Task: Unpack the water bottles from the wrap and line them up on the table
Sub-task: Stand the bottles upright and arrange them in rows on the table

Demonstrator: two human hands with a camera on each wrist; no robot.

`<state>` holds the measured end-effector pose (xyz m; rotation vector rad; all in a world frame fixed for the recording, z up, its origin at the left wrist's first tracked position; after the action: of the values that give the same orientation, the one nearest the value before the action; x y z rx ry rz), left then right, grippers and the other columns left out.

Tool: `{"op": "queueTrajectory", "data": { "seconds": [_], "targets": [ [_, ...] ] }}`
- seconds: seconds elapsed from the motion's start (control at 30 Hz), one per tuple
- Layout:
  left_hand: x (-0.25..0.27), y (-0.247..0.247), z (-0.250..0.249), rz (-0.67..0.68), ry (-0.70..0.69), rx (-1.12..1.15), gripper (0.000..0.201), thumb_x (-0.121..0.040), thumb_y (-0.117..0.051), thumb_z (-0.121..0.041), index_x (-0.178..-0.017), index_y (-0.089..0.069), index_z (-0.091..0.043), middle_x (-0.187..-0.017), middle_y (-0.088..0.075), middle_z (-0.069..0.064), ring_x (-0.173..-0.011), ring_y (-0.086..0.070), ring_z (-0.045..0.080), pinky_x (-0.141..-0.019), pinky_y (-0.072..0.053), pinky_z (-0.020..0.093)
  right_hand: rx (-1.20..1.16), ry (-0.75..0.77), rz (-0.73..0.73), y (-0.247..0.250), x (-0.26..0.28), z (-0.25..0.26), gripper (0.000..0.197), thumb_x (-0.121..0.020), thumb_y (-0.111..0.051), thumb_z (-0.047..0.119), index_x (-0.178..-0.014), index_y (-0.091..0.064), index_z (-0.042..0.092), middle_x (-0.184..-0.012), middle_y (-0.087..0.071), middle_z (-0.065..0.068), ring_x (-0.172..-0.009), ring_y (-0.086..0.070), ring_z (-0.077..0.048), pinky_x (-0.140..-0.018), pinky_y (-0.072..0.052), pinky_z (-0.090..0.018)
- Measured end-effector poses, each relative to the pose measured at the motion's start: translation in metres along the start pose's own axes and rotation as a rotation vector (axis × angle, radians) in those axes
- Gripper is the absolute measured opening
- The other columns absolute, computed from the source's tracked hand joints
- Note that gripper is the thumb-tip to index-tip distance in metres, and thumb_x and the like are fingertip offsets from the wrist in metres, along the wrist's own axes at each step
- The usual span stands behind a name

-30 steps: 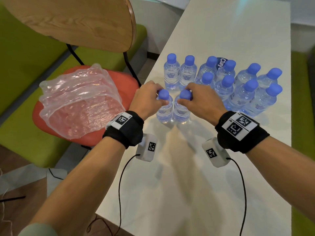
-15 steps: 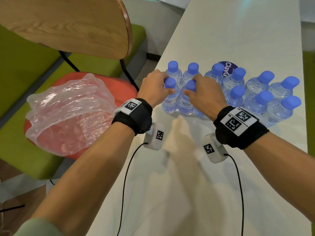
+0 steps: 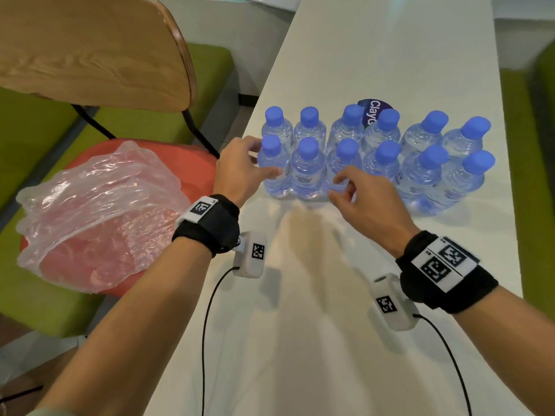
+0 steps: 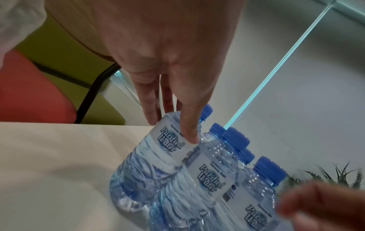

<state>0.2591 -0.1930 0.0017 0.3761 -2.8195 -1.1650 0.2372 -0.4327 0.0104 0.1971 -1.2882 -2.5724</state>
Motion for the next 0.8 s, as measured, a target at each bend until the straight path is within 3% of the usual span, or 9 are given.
{"op": "queueTrajectory", "data": {
  "seconds": [0.17, 0.3, 0.33, 0.43, 0.5, 0.6, 0.7, 0.8],
  "targets": [
    [0.005, 0.000, 0.002, -0.107, 0.010, -0.018, 0.053, -0.061, -0.084, -0.047, -0.105, -0.068, -0.021, -0.105, -0.064, -0.004, -0.086, -0.063, 0.013, -0.079, -0.054, 0.034, 0.044, -0.193, 0.040, 0.004, 0.030, -0.073, 0.017, -0.090, -0.063, 0.032, -0.101, -0.063, 0.019, -0.072, -0.063, 0.005, -0.077, -0.060, -0.021, -0.067, -0.037, -0.028],
    [0.009, -0.004, 0.006, -0.116, -0.009, 0.044, 0.062, -0.066, -0.086, -0.041, -0.118, -0.064, -0.017, -0.114, -0.062, -0.001, -0.086, -0.059, 0.007, -0.069, -0.044, 0.007, 0.064, -0.342, 0.028, 0.021, 0.049, -0.120, 0.018, -0.090, -0.065, 0.032, -0.101, -0.064, 0.018, -0.073, -0.062, 0.004, -0.083, -0.061, -0.025, -0.071, -0.038, -0.028],
    [0.009, -0.008, 0.010, -0.081, 0.007, 0.095, 0.069, -0.066, -0.088, -0.037, -0.125, -0.059, -0.017, -0.120, -0.060, -0.001, -0.091, -0.059, 0.008, -0.071, -0.045, 0.008, 0.062, -0.382, 0.020, 0.027, 0.053, -0.132, 0.020, -0.089, -0.066, 0.033, -0.101, -0.064, 0.017, -0.073, -0.061, 0.004, -0.085, -0.062, -0.027, -0.072, -0.038, -0.028],
    [0.011, -0.024, 0.028, 0.098, 0.083, 0.223, 0.090, -0.067, -0.089, -0.028, -0.143, -0.042, -0.020, -0.136, -0.053, -0.003, -0.111, -0.058, 0.014, -0.089, -0.049, 0.024, 0.030, -0.516, -0.044, 0.046, 0.065, -0.165, 0.034, -0.088, -0.068, 0.039, -0.109, -0.061, 0.013, -0.074, -0.061, 0.003, -0.096, -0.063, -0.031, -0.077, -0.042, -0.032],
    [0.010, -0.036, 0.037, 0.204, 0.100, 0.253, 0.091, -0.068, -0.089, -0.025, -0.144, -0.039, -0.025, -0.139, -0.053, -0.007, -0.116, -0.059, 0.016, -0.095, -0.048, 0.028, 0.003, -0.579, -0.092, 0.057, 0.067, -0.181, 0.053, -0.086, -0.068, 0.046, -0.124, -0.053, 0.012, -0.089, -0.066, -0.002, -0.105, -0.061, -0.030, -0.080, -0.042, -0.033],
    [0.004, -0.045, 0.046, 0.212, 0.124, 0.238, 0.078, -0.073, -0.085, -0.021, -0.140, -0.045, -0.024, -0.132, -0.061, -0.006, -0.113, -0.063, 0.019, -0.090, -0.051, 0.031, -0.056, -0.580, -0.129, 0.064, 0.059, -0.191, 0.076, -0.085, -0.069, 0.048, -0.144, -0.036, 0.014, -0.120, -0.063, -0.009, -0.115, -0.058, -0.030, -0.084, -0.041, -0.034],
    [-0.001, -0.049, 0.048, 0.184, 0.102, 0.214, 0.068, -0.077, -0.082, -0.016, -0.137, -0.049, -0.021, -0.126, -0.064, -0.001, -0.107, -0.064, 0.021, -0.081, -0.049, 0.026, -0.106, -0.497, -0.142, 0.063, 0.044, -0.193, 0.070, -0.088, -0.068, 0.042, -0.145, -0.036, 0.018, -0.124, -0.063, -0.008, -0.111, -0.061, -0.029, -0.085, -0.044, -0.035],
    [-0.005, -0.048, 0.049, 0.204, 0.099, 0.207, 0.062, -0.077, -0.083, -0.019, -0.129, -0.051, -0.029, -0.123, -0.065, -0.006, -0.104, -0.063, 0.018, -0.085, -0.050, 0.030, -0.131, -0.448, -0.155, 0.061, 0.036, -0.194, 0.059, -0.088, -0.069, 0.039, -0.136, -0.043, 0.019, -0.121, -0.064, -0.007, -0.101, -0.064, -0.028, -0.078, -0.040, -0.030]
  ]
}}
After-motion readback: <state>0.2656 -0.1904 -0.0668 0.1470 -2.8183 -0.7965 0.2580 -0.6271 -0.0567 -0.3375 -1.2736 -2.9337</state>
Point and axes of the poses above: each hand's wrist, its own x-axis away from the middle knuckle, its own y-axis out of the back of the hand, z = x × y, the point moved 6 cm from there along -x, towards the middle knuckle
